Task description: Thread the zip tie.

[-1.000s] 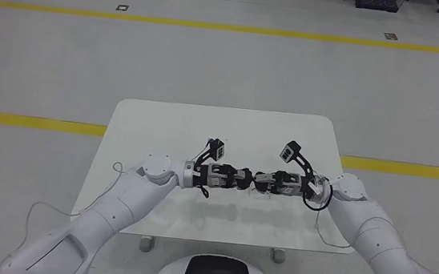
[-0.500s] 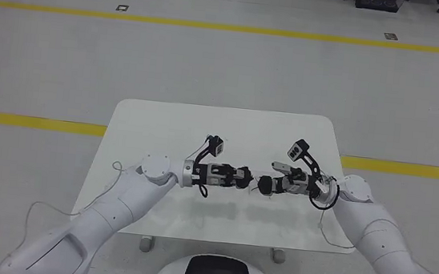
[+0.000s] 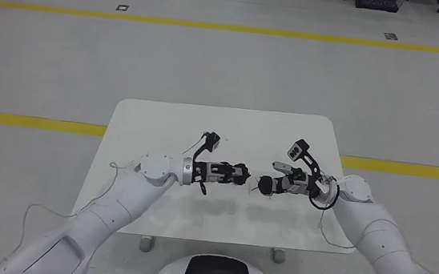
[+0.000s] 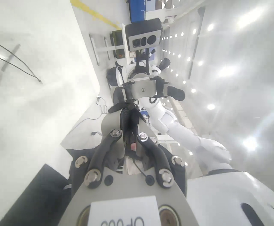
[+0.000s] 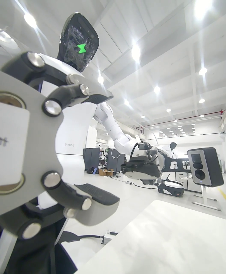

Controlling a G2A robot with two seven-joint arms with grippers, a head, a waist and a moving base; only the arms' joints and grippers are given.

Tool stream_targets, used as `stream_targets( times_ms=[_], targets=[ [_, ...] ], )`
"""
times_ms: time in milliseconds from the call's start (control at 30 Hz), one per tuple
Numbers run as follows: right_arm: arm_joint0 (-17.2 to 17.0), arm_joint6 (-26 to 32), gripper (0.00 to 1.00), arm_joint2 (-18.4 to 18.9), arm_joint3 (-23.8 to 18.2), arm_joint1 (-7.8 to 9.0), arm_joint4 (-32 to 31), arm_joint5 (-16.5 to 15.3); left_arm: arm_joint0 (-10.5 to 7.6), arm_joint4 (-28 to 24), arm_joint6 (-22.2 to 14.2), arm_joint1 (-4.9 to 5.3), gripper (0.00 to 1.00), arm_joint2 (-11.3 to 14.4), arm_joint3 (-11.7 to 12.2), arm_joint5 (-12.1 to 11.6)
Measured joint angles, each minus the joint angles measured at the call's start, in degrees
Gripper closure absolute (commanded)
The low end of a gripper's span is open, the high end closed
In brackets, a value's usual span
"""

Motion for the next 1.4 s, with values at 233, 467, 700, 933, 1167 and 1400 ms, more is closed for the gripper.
stream_targets(
  times_ms=[233, 467, 700, 933, 1167, 1400],
  targets=[
    [0.00, 0.00, 0.00, 0.00, 0.00, 0.00, 0.00, 0.00, 4.83, 7.06, 3.36, 0.72, 1.00, -5.91, -2.09, 0.00],
    [0.00, 0.00, 0.00, 0.00, 0.00, 0.00, 0.00, 0.00, 7.07, 4.91, 0.82, 0.61, 1.00, -12.14, -1.67, 0.00],
    [0.00, 0.00, 0.00, 0.00, 0.00, 0.00, 0.00, 0.00, 8.15, 4.40, -1.20, 0.34, 1.00, -14.95, -1.87, 0.00],
    [0.08, -0.39, 0.00, 0.05, -0.14, 0.04, -0.39, 0.00, 8.13, 4.41, -1.16, 0.35, 1.00, -14.91, -1.87, 0.00],
    [4.07, -5.01, 0.00, 1.49, -2.62, 1.36, -18.56, 0.00, 8.13, 4.41, -1.16, 0.35, 1.00, -14.91, -1.87, 0.00],
    [10.21, -1.79, 0.00, 1.66, -2.31, 1.83, -32.56, 0.00, 8.13, 4.41, -1.16, 0.35, 1.00, -14.91, -1.87, 0.00]
  ],
)
